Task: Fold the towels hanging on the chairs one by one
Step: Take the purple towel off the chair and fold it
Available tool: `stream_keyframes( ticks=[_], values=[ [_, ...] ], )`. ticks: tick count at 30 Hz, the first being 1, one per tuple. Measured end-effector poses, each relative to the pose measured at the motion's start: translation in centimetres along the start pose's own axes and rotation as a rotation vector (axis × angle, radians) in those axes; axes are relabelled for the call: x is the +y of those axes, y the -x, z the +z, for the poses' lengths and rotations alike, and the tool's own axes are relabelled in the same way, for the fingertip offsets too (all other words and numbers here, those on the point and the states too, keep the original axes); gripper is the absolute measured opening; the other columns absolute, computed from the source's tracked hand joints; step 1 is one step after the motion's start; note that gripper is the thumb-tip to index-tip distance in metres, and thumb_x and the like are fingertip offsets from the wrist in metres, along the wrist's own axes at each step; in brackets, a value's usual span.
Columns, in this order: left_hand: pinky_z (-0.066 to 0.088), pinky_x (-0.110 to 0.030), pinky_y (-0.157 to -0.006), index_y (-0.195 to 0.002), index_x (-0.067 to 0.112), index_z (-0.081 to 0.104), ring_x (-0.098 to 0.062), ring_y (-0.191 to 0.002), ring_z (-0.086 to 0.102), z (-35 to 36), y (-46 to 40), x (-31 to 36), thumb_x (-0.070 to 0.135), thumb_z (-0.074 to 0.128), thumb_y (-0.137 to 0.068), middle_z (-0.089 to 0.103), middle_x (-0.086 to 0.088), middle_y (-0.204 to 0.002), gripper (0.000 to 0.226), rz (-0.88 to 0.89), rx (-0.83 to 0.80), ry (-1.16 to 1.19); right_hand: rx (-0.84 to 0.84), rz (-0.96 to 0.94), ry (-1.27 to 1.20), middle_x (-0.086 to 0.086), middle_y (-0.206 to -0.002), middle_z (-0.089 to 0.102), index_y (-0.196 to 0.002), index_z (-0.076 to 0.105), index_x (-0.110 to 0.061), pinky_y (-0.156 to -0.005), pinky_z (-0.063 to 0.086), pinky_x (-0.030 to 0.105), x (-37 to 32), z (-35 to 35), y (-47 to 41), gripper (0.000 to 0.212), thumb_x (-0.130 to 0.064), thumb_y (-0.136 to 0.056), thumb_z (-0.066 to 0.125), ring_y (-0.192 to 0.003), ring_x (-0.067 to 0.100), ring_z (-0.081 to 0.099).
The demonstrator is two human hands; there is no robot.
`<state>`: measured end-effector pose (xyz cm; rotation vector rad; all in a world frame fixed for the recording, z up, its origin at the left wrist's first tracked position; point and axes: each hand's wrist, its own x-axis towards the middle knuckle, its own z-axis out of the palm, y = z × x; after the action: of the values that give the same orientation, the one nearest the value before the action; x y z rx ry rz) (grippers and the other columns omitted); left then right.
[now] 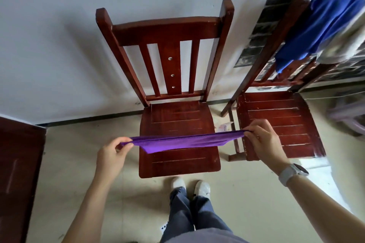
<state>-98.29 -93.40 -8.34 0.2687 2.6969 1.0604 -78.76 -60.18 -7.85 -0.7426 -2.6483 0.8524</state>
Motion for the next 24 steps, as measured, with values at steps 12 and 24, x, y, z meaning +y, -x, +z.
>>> stream_keyframes(
  ticks=[12,24],
  values=[
    [0.040,-0.018,-0.078,-0.087,0.008,0.055,-0.020,-0.090,0.058,0.2,4.3,-2.1,0.000,0.056,-0.086,0.064,-0.010,-0.097,0.008,-0.048,-0.166,0.059,-0.245,0.126,-0.108,0.001,-0.075,0.063,-0.081,0.066,-0.004,-0.068,0.047,0.025,0.9,-0.9,4.9,0.002,-0.005,-0.083,0.064,-0.070,0.016,0.062],
    [0.034,-0.030,-0.070,-0.097,-0.001,0.053,-0.026,-0.076,0.051,2.8,8.0,-4.2,-0.001,0.047,-0.090,0.056,-0.009,-0.083,0.009,-0.087,-0.139,-0.071,-0.289,0.159,0.059,0.009,-0.084,0.070,-0.093,0.061,-0.010,-0.064,0.040,0.029,1.9,2.0,8.1,0.013,-0.018,-0.089,0.052,-0.074,0.033,0.064]
  ],
)
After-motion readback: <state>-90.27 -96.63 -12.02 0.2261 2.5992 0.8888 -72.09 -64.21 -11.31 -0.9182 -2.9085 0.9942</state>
